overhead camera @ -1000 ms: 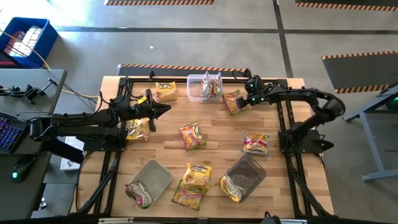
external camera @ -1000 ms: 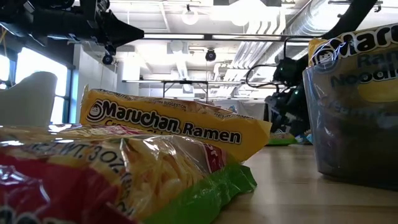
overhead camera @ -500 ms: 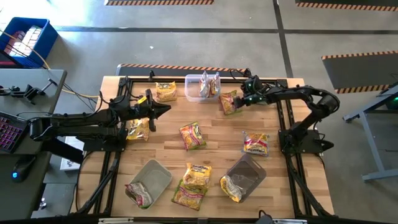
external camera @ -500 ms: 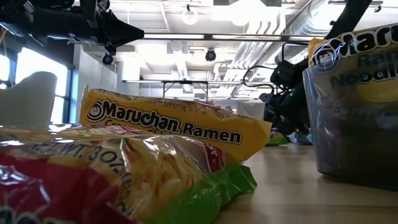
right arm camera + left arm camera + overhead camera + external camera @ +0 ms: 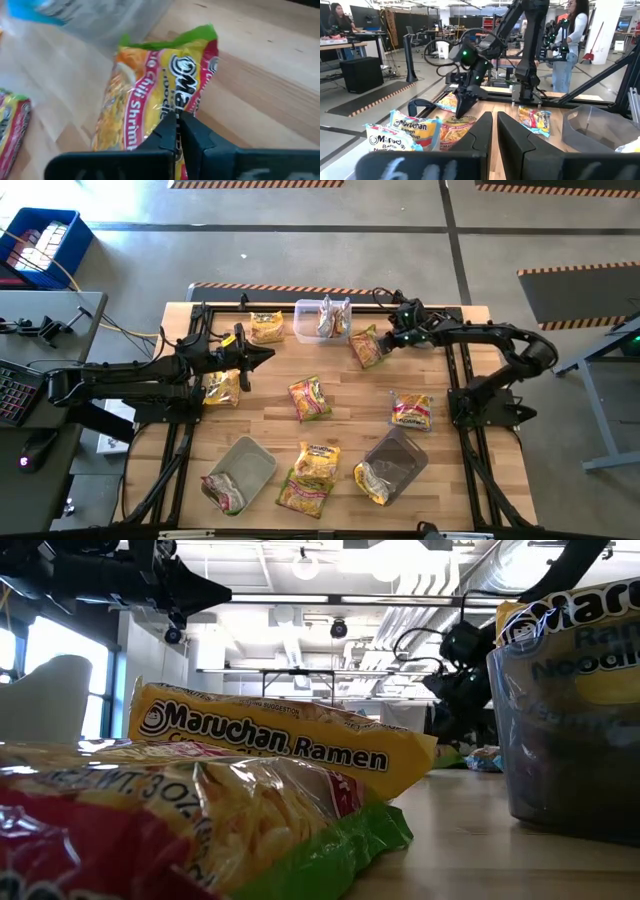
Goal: Sort Maruchan noodles
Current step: Put the green noodle pack into the gray bin
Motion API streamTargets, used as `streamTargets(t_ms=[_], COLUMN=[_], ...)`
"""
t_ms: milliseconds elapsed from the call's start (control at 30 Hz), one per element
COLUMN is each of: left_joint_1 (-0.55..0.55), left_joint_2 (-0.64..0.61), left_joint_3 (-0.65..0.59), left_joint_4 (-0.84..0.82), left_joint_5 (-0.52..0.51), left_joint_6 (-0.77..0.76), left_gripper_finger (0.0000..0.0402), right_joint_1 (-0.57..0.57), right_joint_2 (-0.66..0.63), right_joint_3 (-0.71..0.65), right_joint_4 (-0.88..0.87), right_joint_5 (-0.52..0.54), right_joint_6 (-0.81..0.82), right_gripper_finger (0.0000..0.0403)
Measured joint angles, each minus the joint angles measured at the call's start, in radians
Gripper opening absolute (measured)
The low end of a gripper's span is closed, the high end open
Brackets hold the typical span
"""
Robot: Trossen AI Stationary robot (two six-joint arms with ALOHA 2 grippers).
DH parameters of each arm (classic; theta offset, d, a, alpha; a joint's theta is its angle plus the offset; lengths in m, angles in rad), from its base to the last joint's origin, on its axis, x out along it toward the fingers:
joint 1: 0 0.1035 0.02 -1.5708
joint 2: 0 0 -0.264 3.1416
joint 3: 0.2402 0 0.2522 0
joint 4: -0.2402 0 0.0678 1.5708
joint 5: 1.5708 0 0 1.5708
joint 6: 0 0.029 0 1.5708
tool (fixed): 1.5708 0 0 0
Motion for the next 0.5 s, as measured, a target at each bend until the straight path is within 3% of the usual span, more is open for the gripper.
streamTargets(t_ms=[200,500], left_joint_1=[0.000,-0.002], left_joint_2=[0.000,0.000], left_joint_3=[0.000,0.000], left_joint_4=[0.000,0.018], left_joint_5=[0.003,0.061], left_joint_6=[-0.006,-0.035], left_gripper_finger=[0.0019,0.0019], right_joint_1=[0.081,0.271], right_joint_2=[-0.063,-0.151], right_joint_3=[0.000,0.000], right_joint_4=[-0.069,-0.193], right_joint_5=[0.002,0.095], right_joint_6=[-0.026,0.009], right_gripper_finger=[0.0000,0.0000])
